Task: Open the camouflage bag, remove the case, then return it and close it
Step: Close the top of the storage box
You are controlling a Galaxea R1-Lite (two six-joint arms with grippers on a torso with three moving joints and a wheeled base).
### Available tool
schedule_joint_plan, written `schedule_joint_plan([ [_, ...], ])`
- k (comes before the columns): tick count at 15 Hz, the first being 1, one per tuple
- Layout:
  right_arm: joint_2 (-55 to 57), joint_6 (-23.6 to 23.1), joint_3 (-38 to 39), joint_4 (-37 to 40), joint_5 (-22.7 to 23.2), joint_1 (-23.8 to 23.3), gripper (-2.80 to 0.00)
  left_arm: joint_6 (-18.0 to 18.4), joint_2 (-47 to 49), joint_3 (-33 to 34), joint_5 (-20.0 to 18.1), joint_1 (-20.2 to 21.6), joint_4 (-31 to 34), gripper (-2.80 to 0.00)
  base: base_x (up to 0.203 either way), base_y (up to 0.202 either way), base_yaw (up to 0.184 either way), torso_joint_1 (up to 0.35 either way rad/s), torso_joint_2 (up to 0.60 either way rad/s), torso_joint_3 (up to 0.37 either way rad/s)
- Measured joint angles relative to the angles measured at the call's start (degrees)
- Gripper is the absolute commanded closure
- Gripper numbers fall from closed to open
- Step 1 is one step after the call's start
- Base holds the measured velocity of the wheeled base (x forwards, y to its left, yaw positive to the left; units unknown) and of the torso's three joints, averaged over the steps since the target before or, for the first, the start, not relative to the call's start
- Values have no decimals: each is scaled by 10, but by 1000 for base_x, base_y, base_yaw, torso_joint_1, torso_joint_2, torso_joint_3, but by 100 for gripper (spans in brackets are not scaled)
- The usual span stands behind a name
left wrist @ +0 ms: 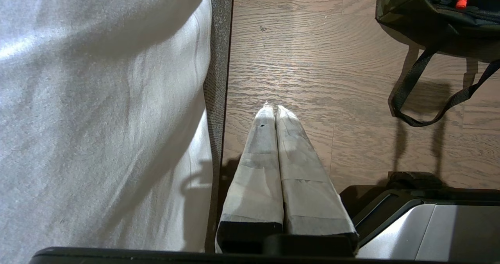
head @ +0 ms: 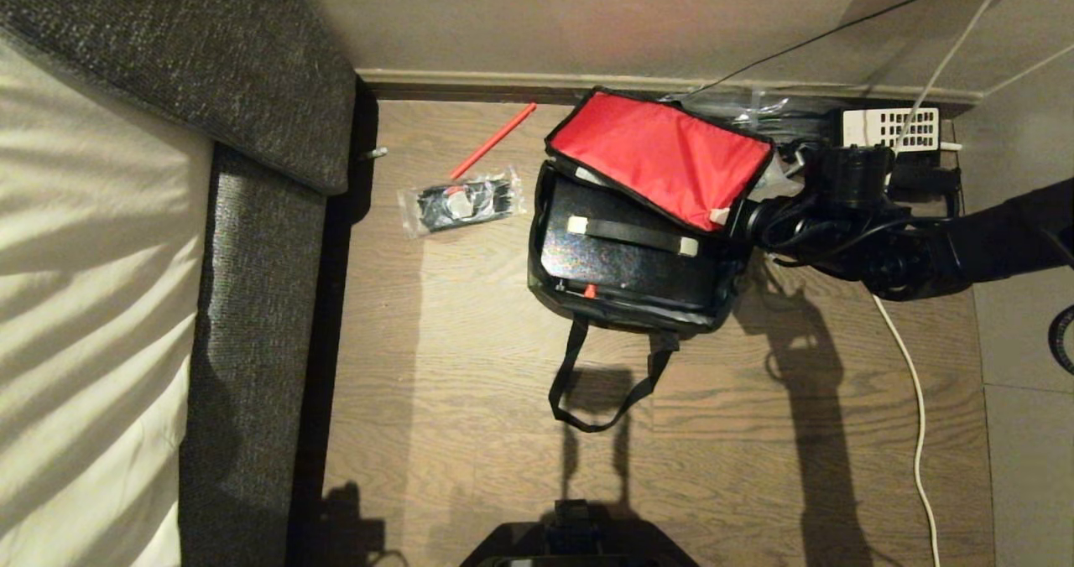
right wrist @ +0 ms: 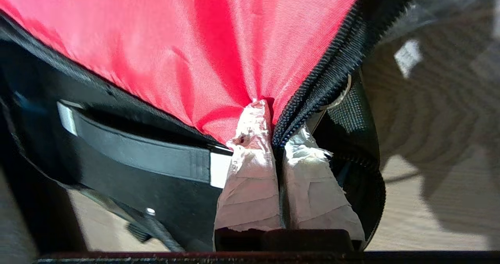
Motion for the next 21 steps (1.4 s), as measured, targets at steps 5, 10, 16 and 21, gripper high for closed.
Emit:
schedule_joint_plan([
  [5,-8,105,8,-64,76,-7,0,0,0,0,0,0,0,0,0,0,0,0,0,0],
  [10,-18,109,74,-146,165,-13,0,0,0,0,0,0,0,0,0,0,0,0,0,0],
  [16,-21,109,83,-146,181,-14,0,0,0,0,0,0,0,0,0,0,0,0,0,0],
  [21,-25,140,73,-139,194,-24,0,0,0,0,0,0,0,0,0,0,0,0,0,0],
])
